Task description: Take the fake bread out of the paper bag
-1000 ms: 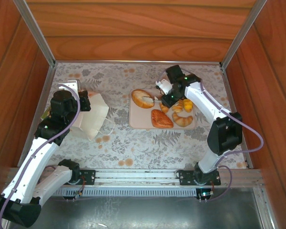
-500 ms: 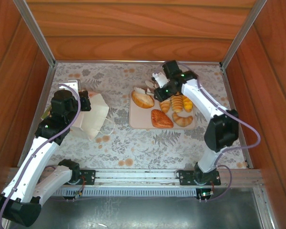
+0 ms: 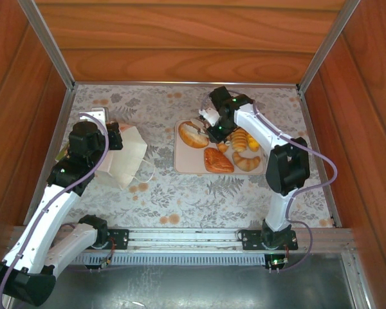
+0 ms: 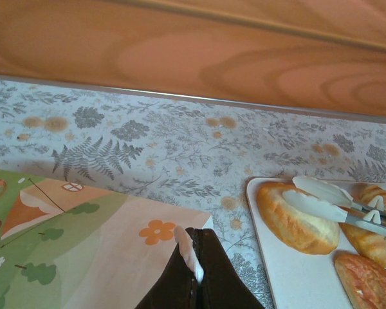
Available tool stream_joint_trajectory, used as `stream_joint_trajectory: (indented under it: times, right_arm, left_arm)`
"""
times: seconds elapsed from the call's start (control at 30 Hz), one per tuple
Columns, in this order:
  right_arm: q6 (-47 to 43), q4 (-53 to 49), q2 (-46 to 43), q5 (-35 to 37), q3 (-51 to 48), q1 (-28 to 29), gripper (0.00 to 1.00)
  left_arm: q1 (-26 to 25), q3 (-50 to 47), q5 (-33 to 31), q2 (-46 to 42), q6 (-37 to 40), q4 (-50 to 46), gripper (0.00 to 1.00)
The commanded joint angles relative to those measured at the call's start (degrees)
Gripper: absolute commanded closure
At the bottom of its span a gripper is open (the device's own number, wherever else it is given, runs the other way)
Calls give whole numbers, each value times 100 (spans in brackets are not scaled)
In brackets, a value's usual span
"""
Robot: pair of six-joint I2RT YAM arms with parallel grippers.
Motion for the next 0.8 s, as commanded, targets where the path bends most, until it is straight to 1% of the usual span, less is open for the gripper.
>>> stream_joint_trajectory:
  times: [0.0,0.1,0.2,0.3,0.4,0.57,0.67,0.77]
  right_arm:
    - [-695,-191,-251,290,-44,30,64]
    - [-838,-201,-70,466,138,21,64]
    - [-832,-265,117,708,337,21,59]
    - [-739,-516,141,631,575,21,56]
    - [-560,-358,-117,525,547,21,53]
    - [-266,142,-728,420,326,12,51]
    - [-38,355,-1144,-6,161,14,52]
    - [164,1062,-1828,-631,-572,21,54]
  left_arm:
    - [-20,51,20,-31,31,81,100]
    - [-20,20,-2,-79,22,79,100]
    - [-18,11,-10,-116,18,76,100]
    - [-20,15,-44,-173,35,56,100]
    - [-22,25,-106,-199,90,40,100]
    - [-20,56,-94,-167,175,30,100]
    - [-21,58,-81,-172,261,29,100]
    - [-20,54,-119,-184,403,-18,100]
